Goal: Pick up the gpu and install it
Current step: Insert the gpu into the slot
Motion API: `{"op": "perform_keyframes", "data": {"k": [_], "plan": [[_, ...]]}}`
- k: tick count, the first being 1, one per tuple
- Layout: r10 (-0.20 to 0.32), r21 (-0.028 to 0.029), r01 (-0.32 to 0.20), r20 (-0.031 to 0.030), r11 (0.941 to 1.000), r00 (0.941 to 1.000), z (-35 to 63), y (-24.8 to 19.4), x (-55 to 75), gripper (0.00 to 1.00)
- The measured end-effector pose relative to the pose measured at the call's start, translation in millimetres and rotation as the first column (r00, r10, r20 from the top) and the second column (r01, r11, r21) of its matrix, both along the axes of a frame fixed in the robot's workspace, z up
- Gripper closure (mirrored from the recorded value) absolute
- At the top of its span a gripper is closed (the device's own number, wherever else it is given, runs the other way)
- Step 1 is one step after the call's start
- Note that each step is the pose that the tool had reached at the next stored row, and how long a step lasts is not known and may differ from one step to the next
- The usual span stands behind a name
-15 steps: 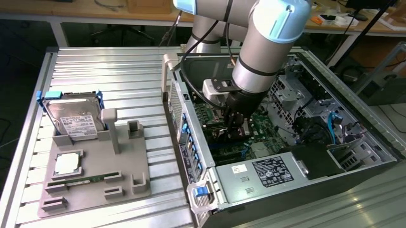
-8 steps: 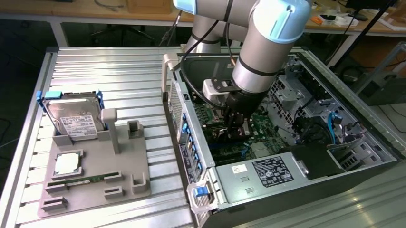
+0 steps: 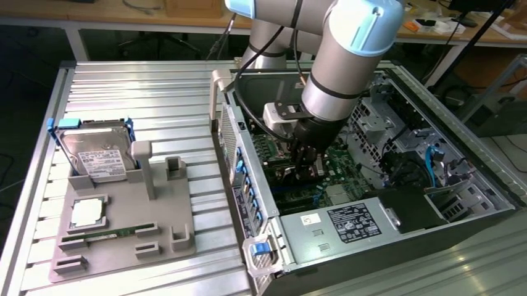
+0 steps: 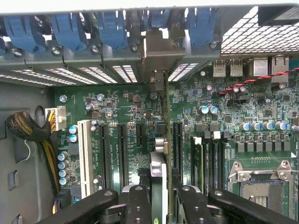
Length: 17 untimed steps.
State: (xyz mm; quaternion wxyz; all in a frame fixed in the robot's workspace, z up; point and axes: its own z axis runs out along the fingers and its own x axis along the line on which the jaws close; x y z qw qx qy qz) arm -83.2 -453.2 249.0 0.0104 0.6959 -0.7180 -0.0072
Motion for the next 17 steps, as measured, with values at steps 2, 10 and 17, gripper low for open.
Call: {"op": "perform_keyframes", "data": {"k": [2, 10, 17], "plan": [[0.000, 0.0005, 0.000, -0.0003, 1.0000, 1.0000, 1.1, 0.0, 0.0, 0.73], [0.000, 0.0000, 0.000, -0.0006, 1.0000, 1.0000, 4.2, 0.0, -0.1, 0.73], [0.000, 0.0002, 0.000, -0.0008, 1.0000, 1.0000, 4.1, 0.0, -2.8, 0.73]]}}
